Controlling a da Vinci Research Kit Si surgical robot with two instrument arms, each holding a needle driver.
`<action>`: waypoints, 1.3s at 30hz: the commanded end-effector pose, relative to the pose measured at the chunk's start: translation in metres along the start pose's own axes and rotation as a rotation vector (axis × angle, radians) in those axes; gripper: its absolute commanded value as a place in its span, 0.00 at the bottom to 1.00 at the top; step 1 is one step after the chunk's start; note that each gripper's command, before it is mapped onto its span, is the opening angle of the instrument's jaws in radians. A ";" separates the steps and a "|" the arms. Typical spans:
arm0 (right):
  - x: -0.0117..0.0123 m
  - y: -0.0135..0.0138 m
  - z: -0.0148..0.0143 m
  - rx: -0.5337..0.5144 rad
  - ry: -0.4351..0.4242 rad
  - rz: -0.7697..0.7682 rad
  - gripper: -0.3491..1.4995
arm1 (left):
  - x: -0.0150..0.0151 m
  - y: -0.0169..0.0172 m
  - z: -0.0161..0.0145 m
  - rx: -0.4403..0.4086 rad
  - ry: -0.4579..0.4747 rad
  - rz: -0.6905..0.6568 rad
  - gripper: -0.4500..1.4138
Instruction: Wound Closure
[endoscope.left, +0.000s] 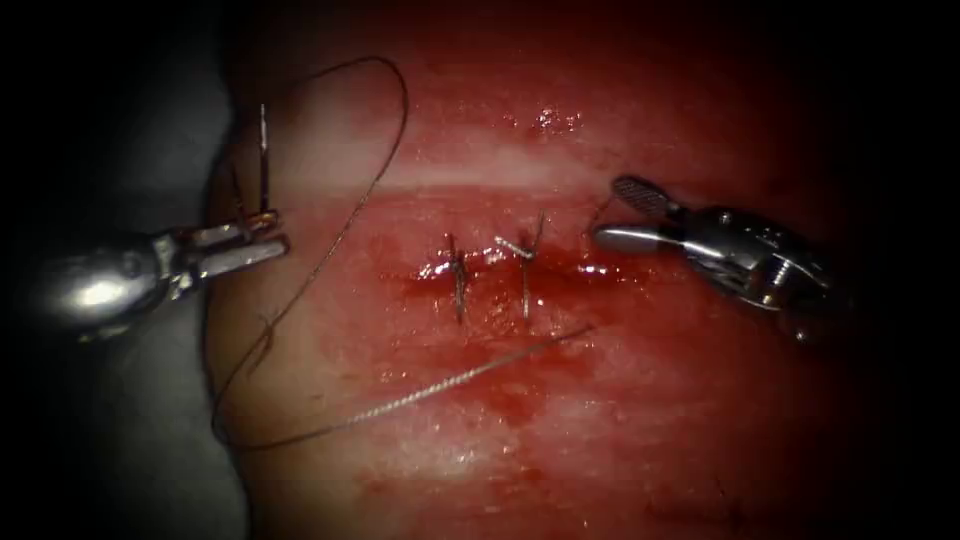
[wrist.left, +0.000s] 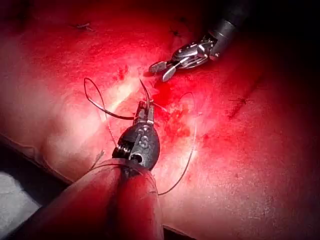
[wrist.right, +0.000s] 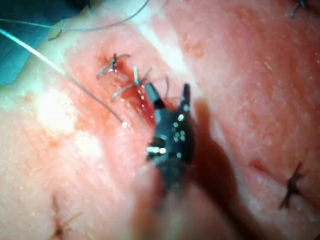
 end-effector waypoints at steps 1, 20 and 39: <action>-0.0010 -0.0005 0.0005 -0.001 -0.002 0.003 0.34 | -0.0006 0.0009 0.0006 -0.003 -0.001 -0.003 0.00; 0.0036 -0.0002 0.0013 -0.096 0.037 0.130 0.00 | -0.0006 0.0011 0.0008 -0.002 -0.005 -0.003 0.00; 0.0058 -0.0012 0.0007 -0.087 0.040 0.098 0.00 | -0.0006 0.0011 0.0008 -0.001 -0.005 -0.003 0.00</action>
